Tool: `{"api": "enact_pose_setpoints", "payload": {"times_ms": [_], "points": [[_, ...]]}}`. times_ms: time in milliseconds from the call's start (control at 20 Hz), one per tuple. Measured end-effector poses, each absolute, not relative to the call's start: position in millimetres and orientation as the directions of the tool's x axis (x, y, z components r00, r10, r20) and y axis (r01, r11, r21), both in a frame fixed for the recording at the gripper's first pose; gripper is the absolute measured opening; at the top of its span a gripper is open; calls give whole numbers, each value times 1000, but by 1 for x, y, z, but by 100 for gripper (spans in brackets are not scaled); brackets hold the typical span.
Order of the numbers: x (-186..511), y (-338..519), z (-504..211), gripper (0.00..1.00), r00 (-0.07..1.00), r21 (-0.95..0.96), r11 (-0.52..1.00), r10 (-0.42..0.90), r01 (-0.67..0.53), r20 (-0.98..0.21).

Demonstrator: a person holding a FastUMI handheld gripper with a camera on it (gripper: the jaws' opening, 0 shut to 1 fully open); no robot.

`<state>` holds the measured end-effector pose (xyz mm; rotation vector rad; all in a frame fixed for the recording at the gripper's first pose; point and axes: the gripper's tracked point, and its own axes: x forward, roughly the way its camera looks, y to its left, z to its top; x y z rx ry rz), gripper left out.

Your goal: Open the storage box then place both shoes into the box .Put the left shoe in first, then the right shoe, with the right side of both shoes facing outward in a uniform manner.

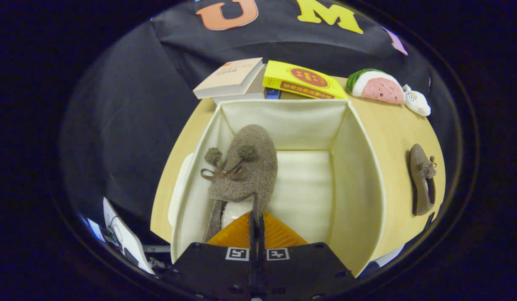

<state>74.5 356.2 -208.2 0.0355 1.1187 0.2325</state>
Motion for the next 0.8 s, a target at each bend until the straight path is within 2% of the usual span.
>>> {"api": "enact_pose_setpoints", "payload": {"times_ms": [250,300,600,800], "points": [[77,352,-222,1,381,118,979,174,-166,-908],[77,353,-220,4,391,123,977,183,-174,-902],[68,343,-173,98,459,158,961,249,-227,-853],[52,318,-133,97,500,163,956,268,-243,-824]]}}
